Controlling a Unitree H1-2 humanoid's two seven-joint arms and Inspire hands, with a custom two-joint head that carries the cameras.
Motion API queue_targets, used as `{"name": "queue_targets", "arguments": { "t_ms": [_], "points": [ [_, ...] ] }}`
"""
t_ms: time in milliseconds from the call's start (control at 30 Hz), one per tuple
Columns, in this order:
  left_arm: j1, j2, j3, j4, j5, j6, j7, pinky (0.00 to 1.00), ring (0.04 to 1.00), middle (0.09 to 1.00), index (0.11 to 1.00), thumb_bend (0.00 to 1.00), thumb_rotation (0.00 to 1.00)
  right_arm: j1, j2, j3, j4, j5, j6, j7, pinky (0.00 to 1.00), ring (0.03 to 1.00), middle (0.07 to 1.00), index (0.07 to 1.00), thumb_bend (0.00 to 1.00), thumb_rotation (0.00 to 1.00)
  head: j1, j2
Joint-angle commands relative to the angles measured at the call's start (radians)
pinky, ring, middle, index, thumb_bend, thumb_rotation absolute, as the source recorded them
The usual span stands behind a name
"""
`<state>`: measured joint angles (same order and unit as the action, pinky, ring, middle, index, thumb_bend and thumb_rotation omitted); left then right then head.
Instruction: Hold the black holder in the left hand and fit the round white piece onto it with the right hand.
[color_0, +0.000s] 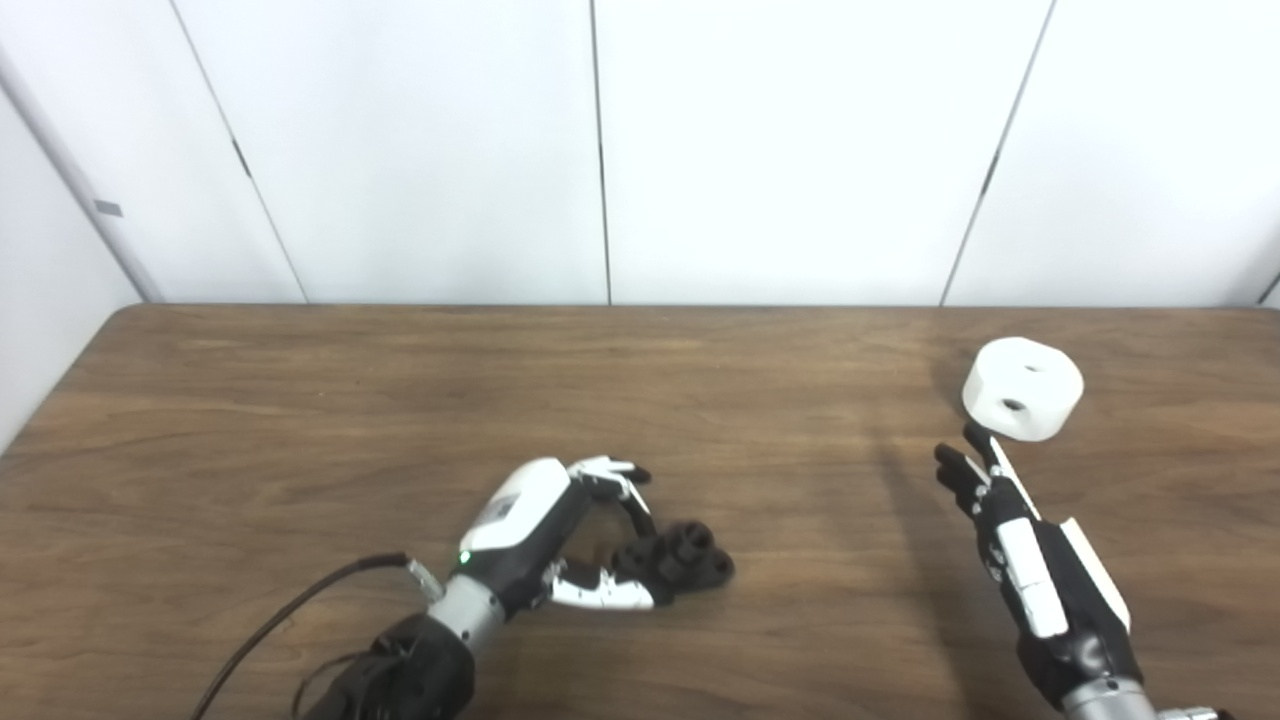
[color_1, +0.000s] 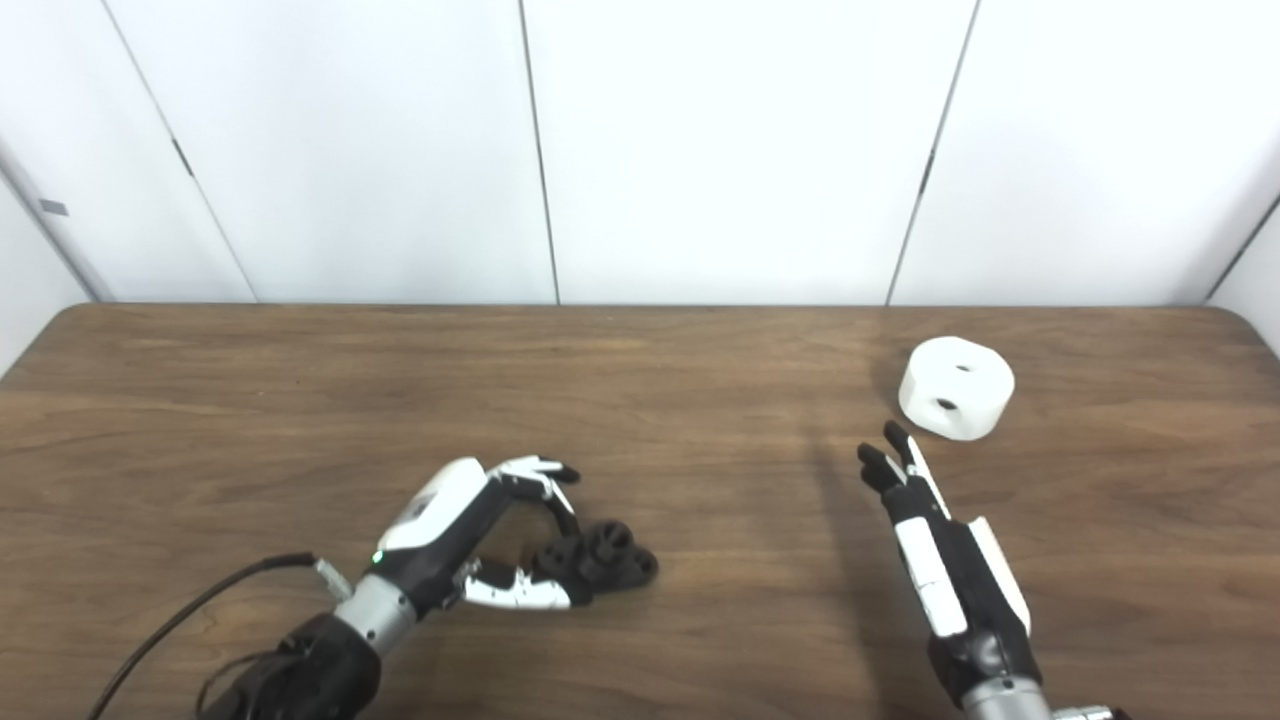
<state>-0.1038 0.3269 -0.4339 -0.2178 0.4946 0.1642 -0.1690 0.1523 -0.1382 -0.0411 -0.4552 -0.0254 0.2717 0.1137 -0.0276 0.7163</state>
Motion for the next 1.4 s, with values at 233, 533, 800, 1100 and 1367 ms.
{"name": "queue_targets", "arguments": {
  "t_ms": [233,533,800,1100,1367],
  "points": [
    [0.103,0.061,-0.045,-0.040,-0.004,0.022,-0.150,0.83,0.930,0.840,0.487,0.52,0.06,-0.027,0.010,0.001,-0.083,-0.015,0.031,-0.018,1.00,0.950,0.942,1.000,0.62,1.00,-0.010,0.021],
    [0.118,0.086,-0.063,-0.050,0.148,0.008,-0.141,0.91,0.933,0.838,0.486,0.52,0.05,-0.023,0.003,-0.008,-0.106,-0.006,0.056,-0.011,1.00,0.954,0.941,1.000,0.64,1.00,-0.010,0.045],
    [0.122,0.076,-0.076,-0.042,0.302,-0.038,-0.119,0.92,0.914,0.821,0.486,0.52,0.05,-0.025,-0.006,-0.013,-0.123,0.009,0.090,-0.005,1.00,0.956,0.943,1.000,0.65,1.00,-0.002,0.059],
    [0.129,0.063,-0.077,-0.040,0.366,-0.060,-0.117,0.92,0.907,0.812,0.486,0.52,0.05,-0.026,-0.012,-0.019,-0.120,0.012,0.087,-0.006,1.00,0.951,0.938,1.000,0.66,1.00,-0.008,0.057],
    [0.134,0.062,-0.066,-0.029,0.357,-0.077,-0.106,0.91,0.901,0.808,0.486,0.52,0.05,-0.032,-0.031,-0.051,-0.117,0.002,0.082,-0.019,1.00,0.973,0.950,1.000,0.58,1.00,-0.071,0.038]
  ]
}}
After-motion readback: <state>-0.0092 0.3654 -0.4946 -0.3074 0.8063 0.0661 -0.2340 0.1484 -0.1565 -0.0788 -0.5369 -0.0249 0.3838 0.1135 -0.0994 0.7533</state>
